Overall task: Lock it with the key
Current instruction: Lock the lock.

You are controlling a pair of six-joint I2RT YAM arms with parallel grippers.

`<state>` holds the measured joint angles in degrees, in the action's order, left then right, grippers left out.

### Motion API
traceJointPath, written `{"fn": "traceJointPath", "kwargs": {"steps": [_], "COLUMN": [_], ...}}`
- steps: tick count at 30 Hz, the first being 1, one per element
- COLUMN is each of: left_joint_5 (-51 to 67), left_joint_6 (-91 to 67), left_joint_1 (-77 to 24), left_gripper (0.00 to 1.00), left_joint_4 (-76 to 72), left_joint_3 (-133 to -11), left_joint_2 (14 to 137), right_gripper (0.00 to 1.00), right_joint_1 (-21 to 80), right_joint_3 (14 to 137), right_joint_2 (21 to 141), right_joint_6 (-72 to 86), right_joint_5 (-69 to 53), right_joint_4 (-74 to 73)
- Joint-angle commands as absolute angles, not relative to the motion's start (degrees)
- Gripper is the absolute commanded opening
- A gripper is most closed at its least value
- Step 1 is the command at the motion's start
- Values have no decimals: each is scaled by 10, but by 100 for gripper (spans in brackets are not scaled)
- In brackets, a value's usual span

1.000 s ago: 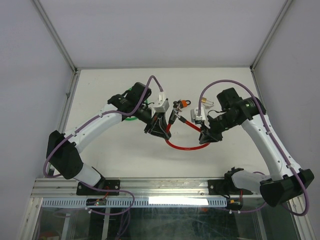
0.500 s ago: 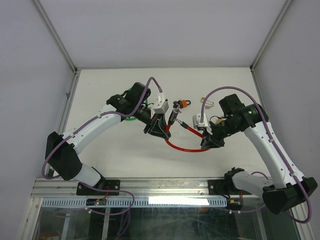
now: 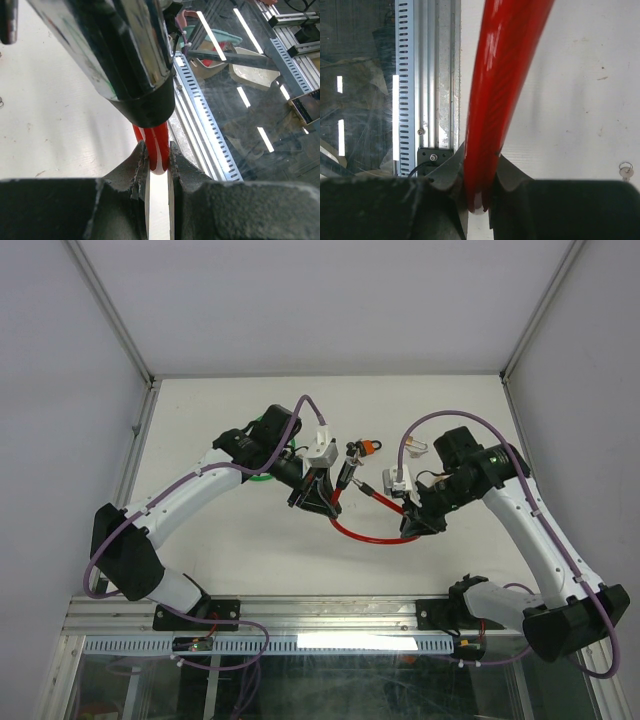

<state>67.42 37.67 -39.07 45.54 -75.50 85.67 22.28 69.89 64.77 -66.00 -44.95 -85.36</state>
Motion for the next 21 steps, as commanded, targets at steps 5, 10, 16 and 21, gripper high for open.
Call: {"fn": "traceJointPath", "kwargs": {"steps": [5, 10, 16, 21], "left_joint_5": [673, 671, 666, 660], "left_joint_6": [396, 395, 392, 387], "left_joint_1": [-394, -395, -395, -397], "left_gripper": [0, 0, 0, 0], "left_joint_4": [456, 456, 455, 453], "left_joint_3": [-775, -775, -776, -776], "left_joint_2": [805, 800, 805, 808], "right_gripper": [0, 0, 0, 0], "right_joint_1": [225, 224, 223, 223], "right_joint_3": [706, 704, 717, 720], "right_joint_2": [640, 640, 640, 643], "right_joint_6": [-647, -643, -647, -649], "right_joint_5": [-428, -425, -437, -442], "right_joint_4": [-863, -861, -867, -869]}}
